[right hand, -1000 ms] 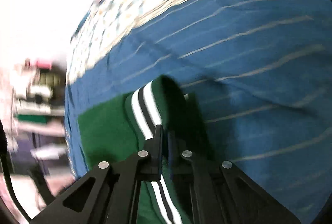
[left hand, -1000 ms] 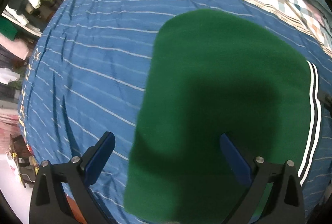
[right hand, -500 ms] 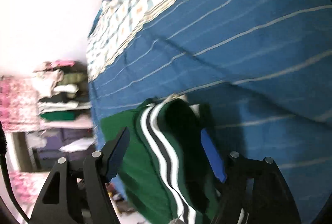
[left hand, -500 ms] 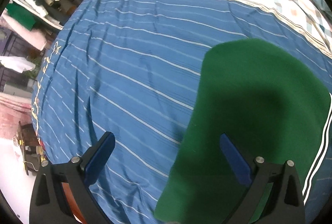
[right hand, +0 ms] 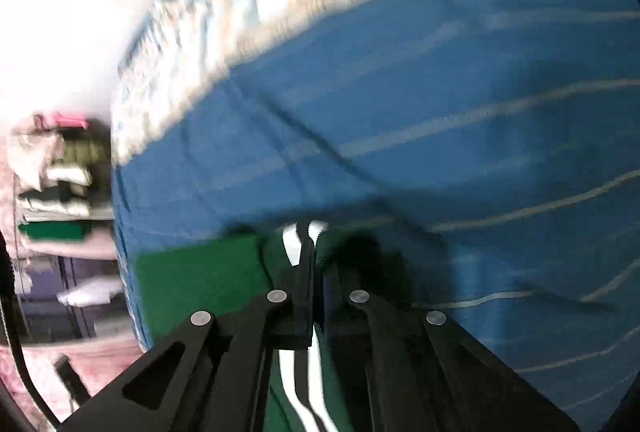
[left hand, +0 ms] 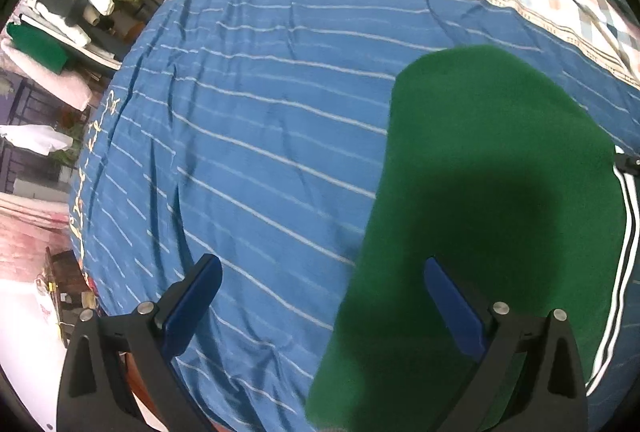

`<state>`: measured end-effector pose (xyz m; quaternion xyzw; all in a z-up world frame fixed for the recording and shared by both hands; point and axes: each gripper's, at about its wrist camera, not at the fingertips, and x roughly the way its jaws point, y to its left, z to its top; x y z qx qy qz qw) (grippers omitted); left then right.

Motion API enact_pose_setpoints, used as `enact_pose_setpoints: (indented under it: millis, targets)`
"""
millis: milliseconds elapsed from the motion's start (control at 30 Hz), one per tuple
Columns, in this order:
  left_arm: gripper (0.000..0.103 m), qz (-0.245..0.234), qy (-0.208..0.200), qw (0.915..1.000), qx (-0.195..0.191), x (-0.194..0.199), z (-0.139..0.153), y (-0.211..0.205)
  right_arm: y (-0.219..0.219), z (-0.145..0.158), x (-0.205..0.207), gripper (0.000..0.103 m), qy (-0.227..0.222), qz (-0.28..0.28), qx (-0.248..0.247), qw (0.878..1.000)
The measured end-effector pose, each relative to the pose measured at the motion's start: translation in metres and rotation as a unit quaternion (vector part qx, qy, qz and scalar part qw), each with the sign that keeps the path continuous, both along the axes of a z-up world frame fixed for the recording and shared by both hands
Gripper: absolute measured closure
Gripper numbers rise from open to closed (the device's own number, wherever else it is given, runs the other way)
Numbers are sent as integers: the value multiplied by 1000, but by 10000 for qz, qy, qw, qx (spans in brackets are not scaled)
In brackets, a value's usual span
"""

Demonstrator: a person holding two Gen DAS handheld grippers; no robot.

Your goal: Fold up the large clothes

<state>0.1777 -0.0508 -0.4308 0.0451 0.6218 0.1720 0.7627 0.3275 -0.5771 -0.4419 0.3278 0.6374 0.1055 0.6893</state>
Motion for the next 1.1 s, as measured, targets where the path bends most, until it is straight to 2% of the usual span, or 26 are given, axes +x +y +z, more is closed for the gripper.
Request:
enact_pose_setpoints:
  millis: [67,167,200,233,300,333,367,433,533,600,667,733,833,900,967,1000,1067,1100]
  targets:
    - [0,38,-5,10000,-10,-5,2,2,9,-5,2,100,83,288,223,9993]
    - [0,113,36,9999,-15,-15,2,8,-2,9,-8,93,160,440,600,9971]
    - [0,169,72,9998,-55,-20,1,11,-11,15,-19,87,147,415,649,9969]
    - [0,205,111,9997,-89,-24,-1,13,-20,19,-31,80,112,374,690,9969]
    - [0,270,192,9993,-145,-33,-4,16,-35,21,-60,35,221,306,791,9962]
    - [0,277,224,9993,-150,-36,-5,16,-41,18,-79,29,342,276,891,9951]
    - [0,286,267,9991,-156,-41,-7,15,-41,14,-94,27,459,296,982,9937]
    - [0,283,354,9988,-169,-47,-12,14,-37,1,-124,27,765,444,1156,9893]
    - [0,278,483,9983,-189,-53,-18,12,-32,-17,-146,27,988,480,1393,9841]
    - [0,279,489,9982,-203,-55,-18,10,-22,-21,-150,27,837,498,1673,9811]
    - [0,277,465,9984,-192,-56,-17,10,-16,-13,-151,28,537,490,1778,9814]
    - [0,286,429,9984,-211,-57,-15,10,-8,-4,-151,28,285,531,2063,9766]
    - [0,275,401,9985,-253,-56,-13,8,7,-13,-143,28,447,799,1517,9842]
    - [0,250,372,9987,-255,-56,-11,6,13,-35,-141,28,709,830,1447,9834]
    - [0,228,334,9989,-243,-56,-9,5,18,-45,-139,29,629,855,1544,9823]
    - [0,208,325,9990,-224,-57,-8,4,22,-46,-138,40,564,850,1612,9816]
    - [0,192,309,9991,-202,-58,-7,4,32,-41,-137,63,427,896,1420,9849]
    - [0,197,309,9991,-195,-59,-7,5,38,-35,-138,70,330,885,1264,9875]
